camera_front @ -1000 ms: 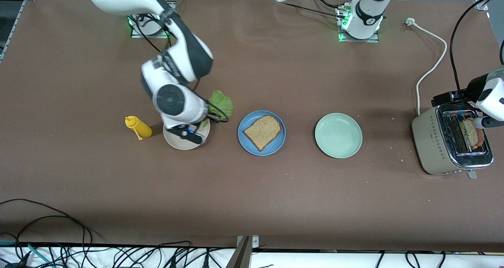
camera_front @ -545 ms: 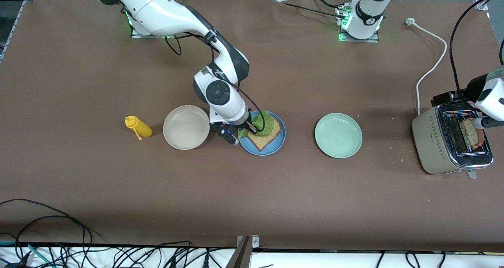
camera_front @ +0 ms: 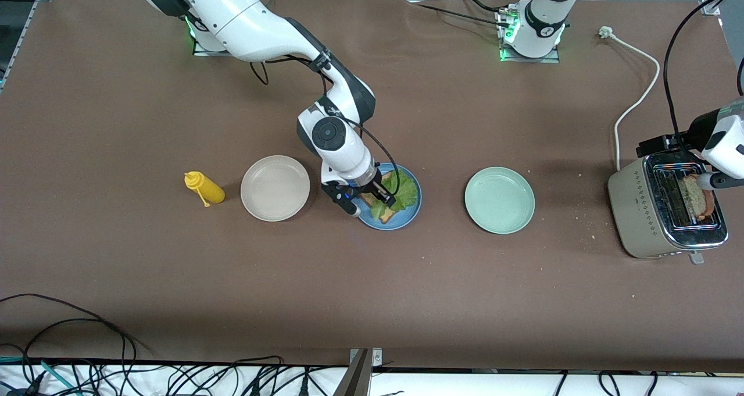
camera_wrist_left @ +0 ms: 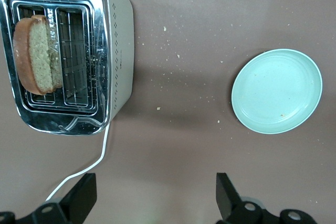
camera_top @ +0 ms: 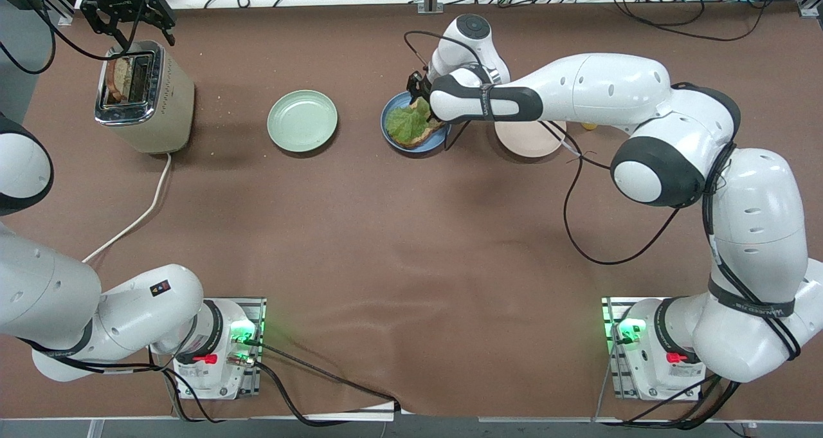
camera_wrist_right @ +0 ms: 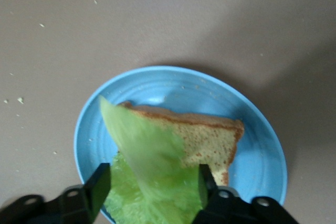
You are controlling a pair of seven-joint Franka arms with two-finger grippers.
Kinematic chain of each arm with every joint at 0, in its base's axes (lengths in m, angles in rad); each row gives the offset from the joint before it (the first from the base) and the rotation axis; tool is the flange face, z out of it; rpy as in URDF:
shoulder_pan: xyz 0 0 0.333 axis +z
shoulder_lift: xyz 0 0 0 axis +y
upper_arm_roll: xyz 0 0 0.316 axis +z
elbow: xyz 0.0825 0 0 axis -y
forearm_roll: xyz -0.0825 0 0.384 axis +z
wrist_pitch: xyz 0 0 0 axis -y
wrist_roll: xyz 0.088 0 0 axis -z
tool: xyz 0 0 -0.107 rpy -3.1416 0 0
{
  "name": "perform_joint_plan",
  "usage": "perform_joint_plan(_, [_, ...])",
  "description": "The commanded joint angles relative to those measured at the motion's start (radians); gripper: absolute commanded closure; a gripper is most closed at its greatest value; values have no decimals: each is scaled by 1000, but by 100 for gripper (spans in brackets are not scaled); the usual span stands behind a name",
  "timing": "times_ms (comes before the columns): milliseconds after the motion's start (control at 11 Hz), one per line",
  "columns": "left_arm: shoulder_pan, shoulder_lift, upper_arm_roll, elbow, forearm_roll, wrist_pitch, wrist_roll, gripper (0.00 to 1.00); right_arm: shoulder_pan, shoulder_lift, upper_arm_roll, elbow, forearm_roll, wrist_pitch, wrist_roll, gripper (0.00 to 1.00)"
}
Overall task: Make sandwich in blue plate with both arms
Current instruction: 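Lower the lettuce onto the bread and open the right gripper, then move the right gripper back beside the yellow squeeze bottle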
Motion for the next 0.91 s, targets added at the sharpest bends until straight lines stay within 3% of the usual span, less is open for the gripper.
perform_joint_plan(0, [8, -16, -4, -9, -17, -11, 23, 0, 9, -45, -25, 5, -61, -19, 10, 0])
perform_joint_plan(182, [8, -18, -4, -7, -17, -15, 23, 0, 8, -112, -56, -9, -105, -104, -13, 0])
perform_joint_plan(364, [8, -16, -4, -7, -17, -17, 23, 0, 6, -181, -100, -10, -118, -287, -150, 0])
perform_joint_plan(636, [8, -16, -4, -7, -17, -17, 25, 0, 3, -276, -221, -39, -116, -522, -613, 0])
perform_joint_plan(818, [8, -15, -4, -9, -17, -17, 25, 0, 3, -321, -307, -69, -116, -593, -883, 0])
